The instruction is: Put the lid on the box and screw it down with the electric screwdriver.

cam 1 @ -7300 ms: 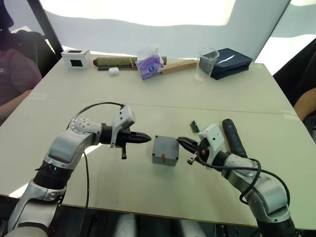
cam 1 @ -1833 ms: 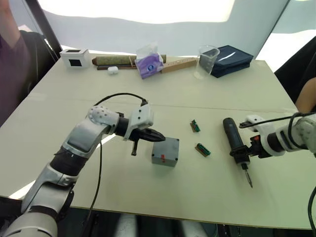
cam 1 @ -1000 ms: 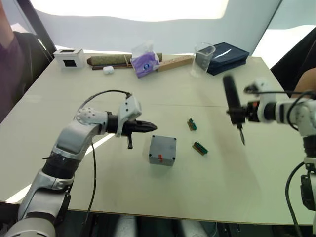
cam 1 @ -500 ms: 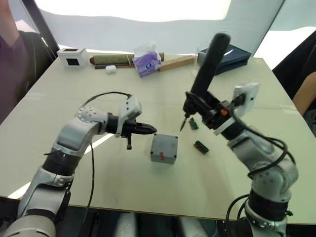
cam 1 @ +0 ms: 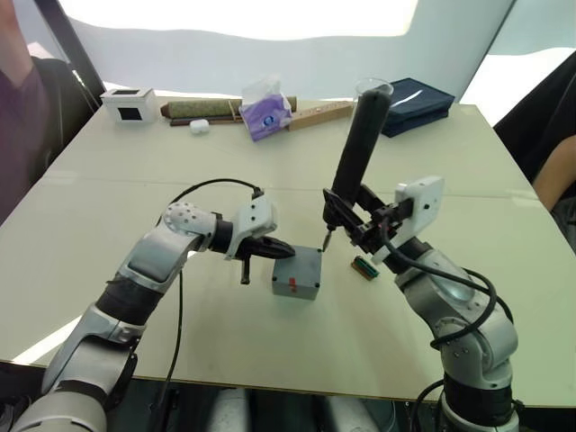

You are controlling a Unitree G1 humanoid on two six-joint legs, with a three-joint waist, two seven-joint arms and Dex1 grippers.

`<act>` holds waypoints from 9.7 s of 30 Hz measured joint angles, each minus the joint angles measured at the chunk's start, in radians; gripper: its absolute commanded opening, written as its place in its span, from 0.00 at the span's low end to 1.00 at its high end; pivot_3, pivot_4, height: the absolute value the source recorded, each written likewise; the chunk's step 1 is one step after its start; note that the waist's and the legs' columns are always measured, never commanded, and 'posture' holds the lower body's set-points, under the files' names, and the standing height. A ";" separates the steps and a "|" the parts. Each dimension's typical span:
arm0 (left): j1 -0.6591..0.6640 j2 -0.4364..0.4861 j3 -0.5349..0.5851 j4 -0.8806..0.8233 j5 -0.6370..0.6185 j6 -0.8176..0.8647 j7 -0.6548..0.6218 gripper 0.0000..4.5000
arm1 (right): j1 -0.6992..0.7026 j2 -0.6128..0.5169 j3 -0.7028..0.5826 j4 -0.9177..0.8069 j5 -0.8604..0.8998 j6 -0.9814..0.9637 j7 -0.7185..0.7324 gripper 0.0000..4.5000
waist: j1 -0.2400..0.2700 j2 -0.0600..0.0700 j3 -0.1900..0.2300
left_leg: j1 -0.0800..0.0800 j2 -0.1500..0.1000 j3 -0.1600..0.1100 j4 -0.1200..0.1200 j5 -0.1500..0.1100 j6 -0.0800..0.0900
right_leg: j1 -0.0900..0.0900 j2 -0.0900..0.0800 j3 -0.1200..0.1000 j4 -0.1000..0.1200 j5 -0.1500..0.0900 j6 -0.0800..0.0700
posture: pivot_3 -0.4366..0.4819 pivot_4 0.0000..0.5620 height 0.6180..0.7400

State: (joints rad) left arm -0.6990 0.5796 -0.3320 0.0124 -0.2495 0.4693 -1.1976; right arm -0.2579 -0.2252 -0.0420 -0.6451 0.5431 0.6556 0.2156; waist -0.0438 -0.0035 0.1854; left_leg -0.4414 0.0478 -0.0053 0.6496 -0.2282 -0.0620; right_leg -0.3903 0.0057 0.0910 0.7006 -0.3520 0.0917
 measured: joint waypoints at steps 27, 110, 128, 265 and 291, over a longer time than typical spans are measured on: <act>0.000 -0.020 0.003 0.024 -0.001 -0.004 -0.001 0.00 | 0.088 0.014 0.072 0.069 -0.108 -0.220 0.050 0.41 | 0.000 -0.002 -0.003 | 0.002 0.000 0.000 0.000 0.000 0.000 | 0.002 0.000 0.000 0.000 0.000 0.000 | 0.48 0.27 1.00; 0.061 0.091 0.073 -0.230 -0.177 0.220 -0.020 0.00 | -0.158 -0.784 -0.228 0.652 0.546 0.921 -0.073 1.00 | 0.004 -0.004 -0.009 | -0.001 0.001 0.003 -0.002 -0.006 0.010 | 0.001 0.000 0.007 -0.011 0.000 0.000 | 0.48 0.27 1.00; 0.113 0.126 0.111 0.013 -0.035 0.072 0.054 0.00 | -0.092 -0.747 -0.010 -0.064 0.454 0.561 0.301 1.00 | 0.008 -0.005 -0.008 | -0.004 0.002 0.000 0.000 -0.007 0.011 | 0.000 -0.002 0.004 -0.011 0.000 0.001 | 0.48 0.27 1.00; 0.070 0.108 0.121 -0.137 -0.173 0.229 0.010 0.00 | 0.016 -0.366 -0.034 0.125 -0.054 0.106 0.359 0.01 | -0.001 -0.006 -0.009 | 0.000 0.001 0.000 0.008 -0.006 0.010 | 0.002 0.001 0.005 0.000 0.000 0.001 | 0.48 0.27 1.00; 0.136 0.156 0.154 -0.224 -0.225 0.288 0.052 0.00 | -0.021 -0.292 0.155 0.126 -0.052 0.145 0.325 0.01 | 0.000 -0.006 -0.009 | -0.001 0.001 0.000 0.011 -0.006 0.010 | 0.003 0.001 0.004 0.001 0.000 0.002 | 0.48 0.27 1.00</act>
State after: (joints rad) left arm -0.5632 0.7353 -0.1776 -0.2120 -0.4749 0.7577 -1.1453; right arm -0.2793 -0.5168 0.1128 -0.5187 0.4915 0.8003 0.5409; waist -0.0436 -0.0094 0.1763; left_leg -0.4419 0.0487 -0.0058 0.6601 -0.2343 -0.0518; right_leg -0.3876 0.0067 0.0955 0.7013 -0.3518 0.0932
